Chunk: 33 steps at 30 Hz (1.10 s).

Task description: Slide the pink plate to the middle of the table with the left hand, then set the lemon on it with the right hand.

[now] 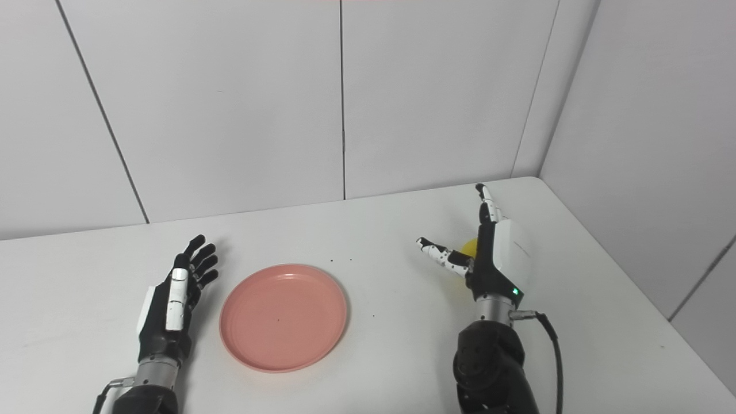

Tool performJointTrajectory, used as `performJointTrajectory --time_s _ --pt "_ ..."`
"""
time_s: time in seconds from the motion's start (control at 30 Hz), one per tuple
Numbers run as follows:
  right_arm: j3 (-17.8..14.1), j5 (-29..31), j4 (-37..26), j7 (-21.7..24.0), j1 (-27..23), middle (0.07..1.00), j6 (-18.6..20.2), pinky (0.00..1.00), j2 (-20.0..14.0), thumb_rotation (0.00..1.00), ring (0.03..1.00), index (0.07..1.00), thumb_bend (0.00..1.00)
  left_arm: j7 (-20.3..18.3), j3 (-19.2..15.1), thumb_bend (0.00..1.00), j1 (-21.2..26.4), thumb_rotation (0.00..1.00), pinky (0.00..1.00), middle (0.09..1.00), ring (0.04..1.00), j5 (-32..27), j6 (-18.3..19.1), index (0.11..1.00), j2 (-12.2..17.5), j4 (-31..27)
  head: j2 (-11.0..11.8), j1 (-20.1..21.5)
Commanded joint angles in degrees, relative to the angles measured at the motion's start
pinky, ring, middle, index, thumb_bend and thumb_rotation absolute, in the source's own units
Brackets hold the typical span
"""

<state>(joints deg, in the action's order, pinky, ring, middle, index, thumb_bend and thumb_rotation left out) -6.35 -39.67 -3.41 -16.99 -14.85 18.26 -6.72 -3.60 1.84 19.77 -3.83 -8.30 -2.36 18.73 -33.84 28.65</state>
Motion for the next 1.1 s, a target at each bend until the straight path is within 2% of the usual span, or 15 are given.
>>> performJointTrajectory --time_s 0.0,0.07,0.13,0.27,0.43,0.87,1.07 --pt "0.2 -0.4 -0.3 -0.3 -2.6 0.889 1.2 0.79 -1.2 0.34 0.874 0.893 0.88 -1.4 -0.7 0.67 -1.9 1.0 0.94 0.93 0.93 -1.5 -0.9 0.926 0.8 0.8 -0.3 -0.4" --pt "0.3 -0.1 0.3 0.0 -2.8 0.887 1.7 0.8 -1.7 0.34 0.874 0.89 0.88 -0.7 -0.6 0.67 -2.1 1.0 0.92 0.925 0.925 -0.7 -1.2 0.923 0.7 0.4 -0.3 -1.0" --pt "0.2 0.3 0.8 0.2 -2.8 0.886 2.1 0.8 -2.0 0.34 0.873 0.89 0.87 0.4 -0.5 0.69 -2.3 1.0 0.86 0.889 0.886 0.4 -1.8 0.882 0.7 0.3 -0.2 -1.4" --pt "0.2 1.1 2.2 -0.3 -3.0 0.884 1.9 0.79 -2.5 0.34 0.871 0.886 0.88 1.1 -0.9 0.68 -2.3 1.0 0.85 0.877 0.874 0.4 -2.9 0.864 0.2 0.6 -0.2 -1.2" --pt "0.7 0.8 4.3 -0.7 -4.1 0.886 2.9 0.8 -2.6 0.34 0.876 0.89 0.87 0.2 -0.7 0.69 -2.4 1.0 0.86 0.887 0.886 0.1 -2.3 0.873 0.7 0.4 0.2 1.0" --pt "1.4 1.5 8.2 -0.1 -5.8 0.89 5.3 0.85 -4.3 0.31 0.881 0.897 0.84 -0.6 -0.8 0.68 -2.6 1.0 0.85 0.883 0.881 -1.2 -2.5 0.872 0.8 0.1 0.0 1.3" --pt "1.4 2.5 11.0 -0.6 -6.2 0.88 5.1 0.81 -5.1 0.24 0.874 0.877 0.82 -0.8 -0.9 0.69 -2.6 1.0 0.85 0.885 0.883 -1.8 -2.0 0.873 0.8 -0.4 -0.2 1.3"
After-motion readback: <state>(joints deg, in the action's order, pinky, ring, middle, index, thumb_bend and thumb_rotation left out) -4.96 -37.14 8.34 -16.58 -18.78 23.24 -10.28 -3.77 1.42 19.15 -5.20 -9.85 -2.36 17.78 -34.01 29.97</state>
